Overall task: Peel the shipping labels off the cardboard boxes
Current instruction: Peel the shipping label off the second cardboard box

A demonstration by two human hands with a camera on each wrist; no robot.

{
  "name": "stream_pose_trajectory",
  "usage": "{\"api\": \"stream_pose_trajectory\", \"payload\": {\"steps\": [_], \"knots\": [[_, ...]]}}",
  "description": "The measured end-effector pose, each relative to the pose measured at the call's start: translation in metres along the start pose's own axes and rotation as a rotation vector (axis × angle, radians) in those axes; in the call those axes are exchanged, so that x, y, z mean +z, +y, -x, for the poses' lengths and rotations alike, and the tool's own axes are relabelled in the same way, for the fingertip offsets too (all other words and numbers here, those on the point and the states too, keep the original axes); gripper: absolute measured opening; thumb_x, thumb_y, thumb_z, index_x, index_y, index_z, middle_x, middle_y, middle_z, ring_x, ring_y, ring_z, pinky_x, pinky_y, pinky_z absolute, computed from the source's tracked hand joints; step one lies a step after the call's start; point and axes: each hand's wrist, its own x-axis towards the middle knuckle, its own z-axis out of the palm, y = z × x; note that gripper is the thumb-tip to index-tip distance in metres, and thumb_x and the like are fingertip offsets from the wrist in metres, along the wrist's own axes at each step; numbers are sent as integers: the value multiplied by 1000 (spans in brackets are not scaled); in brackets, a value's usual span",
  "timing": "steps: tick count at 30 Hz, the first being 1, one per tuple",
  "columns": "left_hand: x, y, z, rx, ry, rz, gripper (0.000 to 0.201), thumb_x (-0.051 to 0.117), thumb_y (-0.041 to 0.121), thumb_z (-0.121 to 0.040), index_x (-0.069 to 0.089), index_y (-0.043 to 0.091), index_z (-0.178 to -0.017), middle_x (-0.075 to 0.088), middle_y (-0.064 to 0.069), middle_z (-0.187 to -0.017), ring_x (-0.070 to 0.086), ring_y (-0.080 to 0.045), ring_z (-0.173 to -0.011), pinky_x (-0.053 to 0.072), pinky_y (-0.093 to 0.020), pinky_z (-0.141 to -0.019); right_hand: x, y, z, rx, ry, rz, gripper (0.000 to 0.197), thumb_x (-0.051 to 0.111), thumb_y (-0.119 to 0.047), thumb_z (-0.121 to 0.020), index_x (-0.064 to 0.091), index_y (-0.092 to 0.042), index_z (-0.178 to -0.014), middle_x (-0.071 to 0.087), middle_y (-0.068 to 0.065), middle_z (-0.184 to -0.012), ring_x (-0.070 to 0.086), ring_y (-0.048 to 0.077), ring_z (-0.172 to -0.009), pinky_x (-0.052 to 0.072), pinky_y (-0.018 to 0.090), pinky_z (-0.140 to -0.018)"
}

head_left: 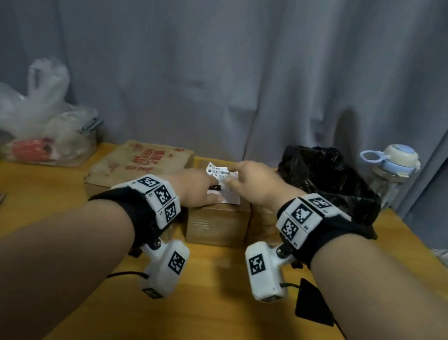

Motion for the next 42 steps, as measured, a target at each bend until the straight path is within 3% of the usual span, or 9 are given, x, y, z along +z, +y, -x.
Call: {"api": "stream_pose_trajectory", "payload": {"steps": [4, 11, 19, 23, 26, 30, 35, 38, 42], "knots": [[0, -5, 7, 0, 8, -7, 58, 41, 54, -93, 44, 18, -138, 53, -6, -134, 53, -24, -117, 44, -35, -97, 23, 3, -4, 56, -135, -39, 29, 53, -44, -89, 55, -15, -86, 63, 7, -95, 57, 26, -90, 44, 33, -74], [-2, -13, 17, 35, 18, 7, 53, 45, 49, -93, 45, 22, -139, 50, -4, -137, 50, -21, -119, 42, -37, -100, 12, 6, 10, 33, -246, 0, 59, 53, -45, -90, 40, -19, -141, 42, 3, -145, 42, 23, -130, 33, 36, -110], [2, -17, -2, 6, 13, -92, 57, 36, 53, -94, 43, 19, -139, 48, -8, -135, 42, -28, -124, 37, -41, -104, 3, 3, 4, 7, -235, 90, 46, 56, -46, -88, 59, -17, -124, 60, 2, -122, 55, 21, -111, 45, 34, -96], [-1, -17, -20, -30, 17, -110, 52, 35, 46, -97, 45, 13, -137, 48, -11, -134, 42, -30, -124, 35, -40, -105, 5, 6, -8, 19, -151, 43, 32, 58, -38, -89, 64, -19, -114, 62, 1, -113, 56, 19, -105, 39, 26, -79], [-7, -18, -33, -62, 71, -57, 41, 44, 37, -96, 54, 7, -123, 56, -13, -126, 51, -28, -116, 40, -36, -96, 6, 7, -20, 21, -132, 68, 28, 60, -33, -87, 63, -21, -112, 59, 2, -115, 55, 23, -109, 41, 28, -81], [-10, -18, -48, -117, 108, 47, 35, 50, 31, -94, 58, 3, -113, 58, -16, -118, 56, -29, -106, 42, -32, -83, 8, 9, -31, 27, -202, 101, 43, 58, -34, -88, 56, -19, -128, 50, 9, -129, 47, 27, -121, 40, 34, -102], [-11, -17, -58, -173, 199, 189, 26, 57, 24, -90, 67, 6, -105, 67, -11, -108, 61, -27, -101, 46, -31, -81, 10, 21, -31, 51, -171, -119, 42, 62, -29, -88, 58, -18, -128, 56, 1, -132, 47, 21, -126, 35, 27, -100], [-10, -16, -63, -184, 219, 265, 16, 57, 17, -89, 68, 8, -97, 69, -9, -102, 62, -26, -97, 47, -31, -79, 10, 26, -29, 42, -162, -178, 41, 62, -27, -88, 57, -19, -128, 43, 5, -145, 31, 21, -140, 25, 31, -111], [-9, -21, -67, -179, 239, 314, 14, 58, 16, -88, 68, 7, -91, 69, -10, -100, 62, -28, -96, 51, -35, -84, 7, 27, -30, 48, -168, -185, 41, 64, -28, -87, 58, -20, -127, 54, 0, -135, 48, 17, -125, 34, 21, -92]]}}
